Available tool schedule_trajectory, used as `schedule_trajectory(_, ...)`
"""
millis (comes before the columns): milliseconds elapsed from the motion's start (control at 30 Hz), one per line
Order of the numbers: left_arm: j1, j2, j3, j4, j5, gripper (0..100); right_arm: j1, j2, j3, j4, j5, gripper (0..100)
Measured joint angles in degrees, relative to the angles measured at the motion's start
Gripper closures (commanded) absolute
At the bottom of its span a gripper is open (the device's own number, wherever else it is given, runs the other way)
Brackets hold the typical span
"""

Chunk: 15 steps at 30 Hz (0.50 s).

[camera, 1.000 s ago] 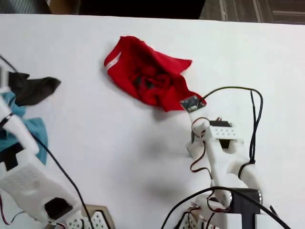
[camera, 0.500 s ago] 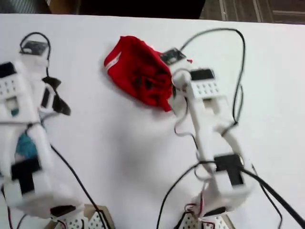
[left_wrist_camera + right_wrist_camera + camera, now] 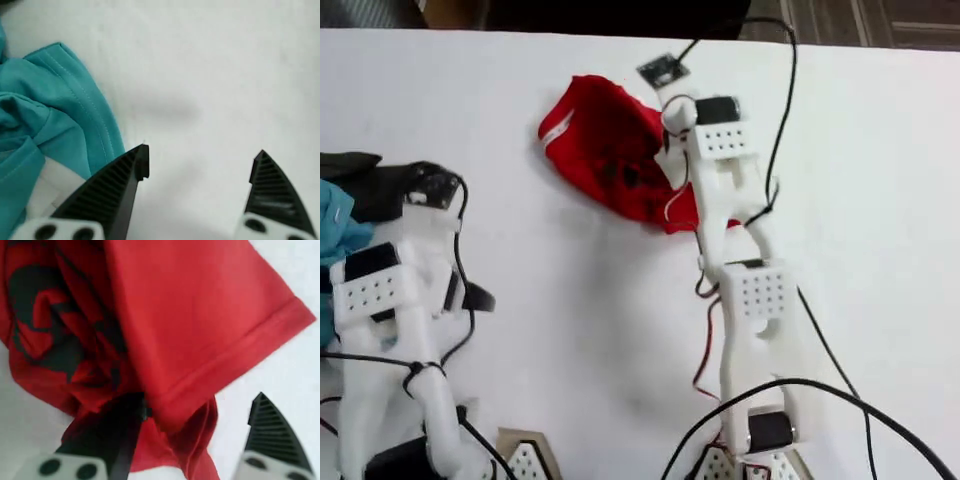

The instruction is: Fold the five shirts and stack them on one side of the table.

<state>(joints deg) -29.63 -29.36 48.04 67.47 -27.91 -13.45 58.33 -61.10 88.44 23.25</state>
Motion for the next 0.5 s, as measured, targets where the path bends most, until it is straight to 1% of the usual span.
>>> schedule_trajectory(33, 0.0, -0.09, 0.09, -0.09, 0.0, 66, 0.0, 2.46, -1.76, 0.09, 0.0, 69.5)
schedule_trajectory(67, 0.0, -0.09, 0.26, -0.18, 0.0, 66, 0.26, 4.57, -3.34, 0.53, 0.0, 72.3)
schedule_trajectory(100, 0.0, -0.18, 0.26, -0.18, 0.0, 66, 0.53, 6.24, -4.75, 1.05, 0.0, 77.9)
schedule_trajectory(133, 0.0, -0.18, 0.35, -0.18, 0.0, 66, 0.97, 7.47, -6.42, 1.93, 0.0, 85.5)
schedule_trajectory(167, 0.0, -0.18, 0.35, -0.18, 0.0, 66, 1.32, 8.44, -7.74, 3.25, -0.09, 95.3)
schedule_trajectory(200, 0.0, -0.18, 0.35, -0.18, 0.0, 66, 1.67, 9.14, -9.05, 4.66, -0.09, 99.7)
schedule_trajectory(233, 0.09, -0.18, 0.35, -0.18, 0.0, 66, 2.02, 9.32, -10.11, 5.8, -0.09, 95.4)
schedule_trajectory(267, 0.09, -0.18, 0.35, -0.18, 0.0, 66, 2.55, 9.41, -10.81, 6.86, 0.0, 95.4)
schedule_trajectory(300, 0.09, -0.18, 0.35, -0.18, 0.0, 66, 3.08, 9.58, -11.52, 7.82, 0.0, 98.1)
schedule_trajectory(500, 0.0, -0.18, 0.53, -1.49, 0.0, 66, 6.33, 8.09, -11.08, 9.41, 0.0, 97.8)
